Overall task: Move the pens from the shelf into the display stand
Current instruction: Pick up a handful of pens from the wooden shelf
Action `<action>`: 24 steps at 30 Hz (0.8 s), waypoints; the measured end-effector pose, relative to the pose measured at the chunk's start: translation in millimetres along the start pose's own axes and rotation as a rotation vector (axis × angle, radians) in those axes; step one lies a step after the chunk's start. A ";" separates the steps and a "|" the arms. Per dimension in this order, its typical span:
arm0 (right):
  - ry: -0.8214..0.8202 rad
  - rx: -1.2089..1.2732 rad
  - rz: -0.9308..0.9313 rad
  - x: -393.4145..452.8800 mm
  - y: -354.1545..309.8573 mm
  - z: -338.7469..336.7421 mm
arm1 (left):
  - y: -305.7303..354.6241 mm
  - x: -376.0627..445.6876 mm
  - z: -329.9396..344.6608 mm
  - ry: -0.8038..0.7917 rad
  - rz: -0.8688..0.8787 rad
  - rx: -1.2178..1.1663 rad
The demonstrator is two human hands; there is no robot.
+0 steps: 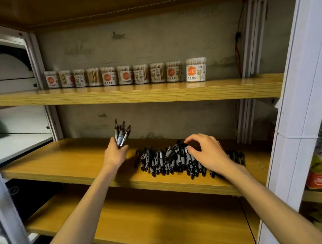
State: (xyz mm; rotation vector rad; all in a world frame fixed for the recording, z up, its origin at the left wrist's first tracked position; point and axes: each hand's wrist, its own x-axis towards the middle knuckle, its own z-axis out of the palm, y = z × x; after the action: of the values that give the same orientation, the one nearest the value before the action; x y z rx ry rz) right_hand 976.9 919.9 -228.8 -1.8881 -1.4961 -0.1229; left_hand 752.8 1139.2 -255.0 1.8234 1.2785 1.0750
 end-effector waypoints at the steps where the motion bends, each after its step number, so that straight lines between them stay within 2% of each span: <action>1: -0.002 0.001 -0.006 0.5 -1.4 0.6 | 0.5 -1.8 2.0 0.021 0.035 -0.110; 7: -0.006 0.002 -0.028 1.5 -7.6 1.8 | -3.7 -10.5 13.0 -0.007 0.027 -0.438; 14: -0.012 -0.004 -0.033 0.5 -10.1 -0.6 | -7.4 -13.9 15.5 0.080 0.073 -0.515; 20: -0.014 -0.008 -0.052 -1.4 -12.2 4.9 | -7.1 -14.7 20.2 0.026 -0.055 -0.575; 24: -0.017 -0.010 -0.052 -1.5 -12.3 6.2 | -4.4 -11.4 18.3 0.067 0.003 -0.520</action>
State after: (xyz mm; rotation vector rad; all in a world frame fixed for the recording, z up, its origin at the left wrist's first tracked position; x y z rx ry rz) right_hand 963.5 923.2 -228.3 -1.8631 -1.5598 -0.1394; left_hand 765.2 1128.7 -269.9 1.4049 0.9177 1.3321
